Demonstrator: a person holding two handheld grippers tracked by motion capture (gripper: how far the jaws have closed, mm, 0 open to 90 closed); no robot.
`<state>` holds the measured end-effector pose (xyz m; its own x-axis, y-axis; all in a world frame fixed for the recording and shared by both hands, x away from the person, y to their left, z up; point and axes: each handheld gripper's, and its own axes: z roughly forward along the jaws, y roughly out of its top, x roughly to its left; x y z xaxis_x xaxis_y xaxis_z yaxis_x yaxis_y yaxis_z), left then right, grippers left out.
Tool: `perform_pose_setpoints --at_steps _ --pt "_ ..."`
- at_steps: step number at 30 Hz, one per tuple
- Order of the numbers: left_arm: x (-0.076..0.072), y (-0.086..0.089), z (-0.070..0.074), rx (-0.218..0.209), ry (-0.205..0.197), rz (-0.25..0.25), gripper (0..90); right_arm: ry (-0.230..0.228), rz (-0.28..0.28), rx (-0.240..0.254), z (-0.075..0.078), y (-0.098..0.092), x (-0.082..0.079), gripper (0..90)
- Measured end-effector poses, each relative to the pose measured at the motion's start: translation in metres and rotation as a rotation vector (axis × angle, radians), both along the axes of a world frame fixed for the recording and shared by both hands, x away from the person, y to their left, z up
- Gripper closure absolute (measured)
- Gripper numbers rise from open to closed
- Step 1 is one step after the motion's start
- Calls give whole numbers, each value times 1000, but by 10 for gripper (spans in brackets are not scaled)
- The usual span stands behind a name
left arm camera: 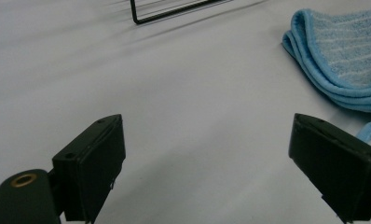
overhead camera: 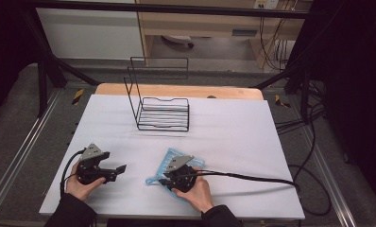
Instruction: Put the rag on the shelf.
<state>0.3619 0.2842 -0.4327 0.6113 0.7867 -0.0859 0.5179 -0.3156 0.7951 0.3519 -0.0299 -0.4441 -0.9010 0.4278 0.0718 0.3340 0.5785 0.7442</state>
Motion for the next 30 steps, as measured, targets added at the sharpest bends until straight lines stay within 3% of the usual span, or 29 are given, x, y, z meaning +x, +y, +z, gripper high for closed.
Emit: perform_pose_setpoints --at_steps 5,7,12,16,20,23,24,26,28,30 --pt "0 0 0 0 1 -1 107 11 -9 33 2 0 0 610" --pt "0 0 0 0 2 0 107 18 -18 80 8 -2 0 494" --pt "0 0 0 1 2 -1 107 -22 -54 114 28 -10 4 319" --pt "0 -1 0 0 5 -1 106 -55 -87 110 43 -22 10 249" --pt "0 -1 0 0 4 1 106 -57 -132 116 48 -37 18 247" --pt "0 -2 0 -1 5 -2 106 -48 -242 102 44 -67 28 283" --pt "0 -2 0 2 6 -4 106 -48 -242 102 44 -67 28 283" --pt "1 -3 -1 3 7 -5 106 -24 -318 92 31 -91 32 353" --pt "1 -3 -1 5 8 -6 106 -16 -336 89 27 -95 32 380" --pt "1 -4 -1 5 9 -7 106 14 -383 88 14 -109 32 448"
